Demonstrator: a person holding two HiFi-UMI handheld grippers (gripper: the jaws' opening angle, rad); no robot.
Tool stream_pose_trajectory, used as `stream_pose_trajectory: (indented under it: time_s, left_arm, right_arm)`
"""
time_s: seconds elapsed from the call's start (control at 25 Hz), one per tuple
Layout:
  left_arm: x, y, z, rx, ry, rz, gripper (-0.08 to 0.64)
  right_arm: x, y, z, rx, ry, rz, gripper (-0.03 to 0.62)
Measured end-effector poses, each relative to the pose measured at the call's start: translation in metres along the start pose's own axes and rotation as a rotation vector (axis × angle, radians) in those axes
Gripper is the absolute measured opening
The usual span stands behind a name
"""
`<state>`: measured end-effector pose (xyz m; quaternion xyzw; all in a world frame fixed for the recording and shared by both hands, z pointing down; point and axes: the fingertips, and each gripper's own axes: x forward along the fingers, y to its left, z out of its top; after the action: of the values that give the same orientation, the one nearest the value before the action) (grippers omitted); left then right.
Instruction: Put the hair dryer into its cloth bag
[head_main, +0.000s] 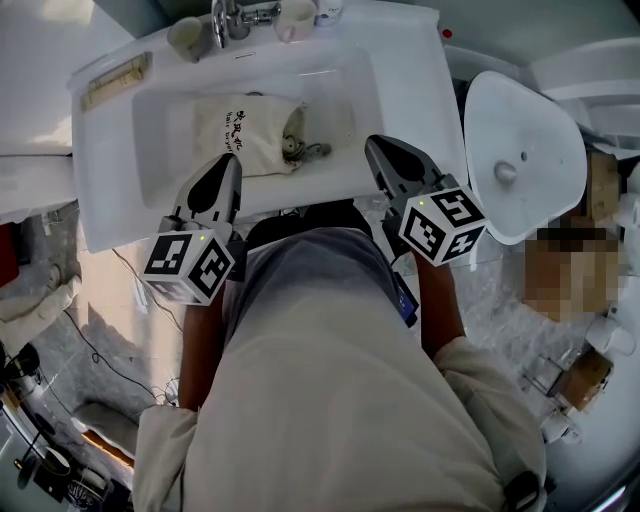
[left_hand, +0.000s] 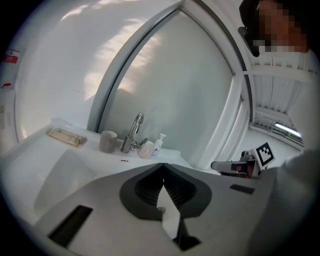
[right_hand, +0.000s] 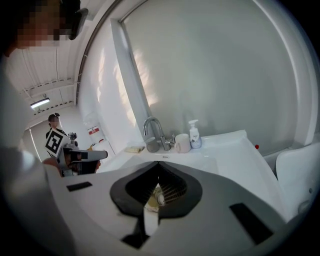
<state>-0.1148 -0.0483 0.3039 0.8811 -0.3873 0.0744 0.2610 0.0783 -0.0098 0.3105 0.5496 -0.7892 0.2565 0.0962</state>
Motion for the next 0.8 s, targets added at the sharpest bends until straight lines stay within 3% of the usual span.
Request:
stream_pose_trajectory:
  time_s: [0.4, 0.8]
  left_arm:
    - [0.002, 0.000, 0.009, 0.038, -0.004, 0.006, 0.008]
    - [0.006, -0.002, 0.003, 0.005, 0.017, -0.022, 0.008]
  right_arm:
    - [-0.002, 0.010, 0.014, -0.060, 0.000, 0.005, 0.009]
    - [-0.004, 0.013, 0.004, -0.064, 0.032, -0.015, 0.008]
